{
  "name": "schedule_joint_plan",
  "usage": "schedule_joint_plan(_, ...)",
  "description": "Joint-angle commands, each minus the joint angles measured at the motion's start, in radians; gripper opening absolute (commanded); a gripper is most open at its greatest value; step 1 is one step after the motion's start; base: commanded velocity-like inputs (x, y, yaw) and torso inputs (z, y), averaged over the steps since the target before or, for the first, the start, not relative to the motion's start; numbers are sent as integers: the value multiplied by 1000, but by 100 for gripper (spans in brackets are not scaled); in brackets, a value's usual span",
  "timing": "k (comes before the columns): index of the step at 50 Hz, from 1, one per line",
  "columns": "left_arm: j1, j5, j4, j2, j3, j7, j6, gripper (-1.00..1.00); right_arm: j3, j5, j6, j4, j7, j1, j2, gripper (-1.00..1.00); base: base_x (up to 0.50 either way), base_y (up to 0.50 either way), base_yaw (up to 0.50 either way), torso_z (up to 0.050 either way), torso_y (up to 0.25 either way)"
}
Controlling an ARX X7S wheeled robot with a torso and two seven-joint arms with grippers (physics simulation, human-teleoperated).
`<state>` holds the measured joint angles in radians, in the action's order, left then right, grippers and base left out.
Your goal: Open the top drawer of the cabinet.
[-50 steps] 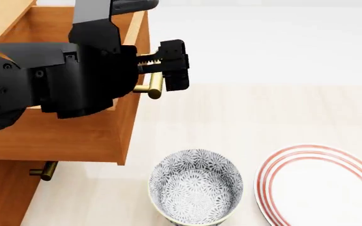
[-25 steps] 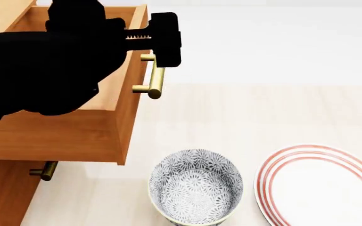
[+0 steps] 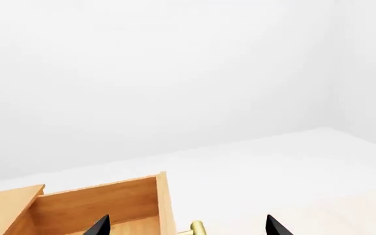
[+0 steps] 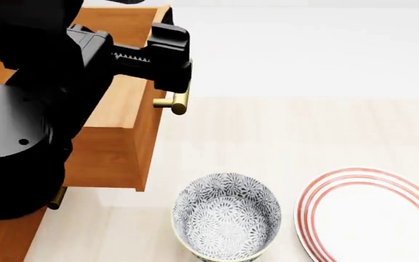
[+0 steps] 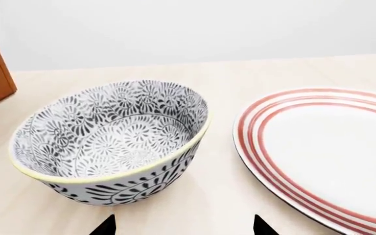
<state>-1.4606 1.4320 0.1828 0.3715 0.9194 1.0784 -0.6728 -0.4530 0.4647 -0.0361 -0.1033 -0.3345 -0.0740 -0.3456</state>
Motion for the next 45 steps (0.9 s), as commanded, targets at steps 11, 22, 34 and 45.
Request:
schedule_joint_plan(11,81,16,404,107,-25,100,16,100,20,-17,4,3,13,-3,19,100,0,0,0,0,0)
schedule_joint_plan(22,178,-130,618,188,19,139,15,100,14,-21,1,3,12,-1,17,100,0,0,0,0,0)
schedule_joint_plan(34,310,-430,700,243,142,62,24,100,10,-26,-11,-9,14,-3,20,100,0,0,0,0,0)
schedule_joint_plan(45,459,-786,628,321,296,2,126,100,8,-26,-11,-2,11,-2,16,100,0,0,0,0,0)
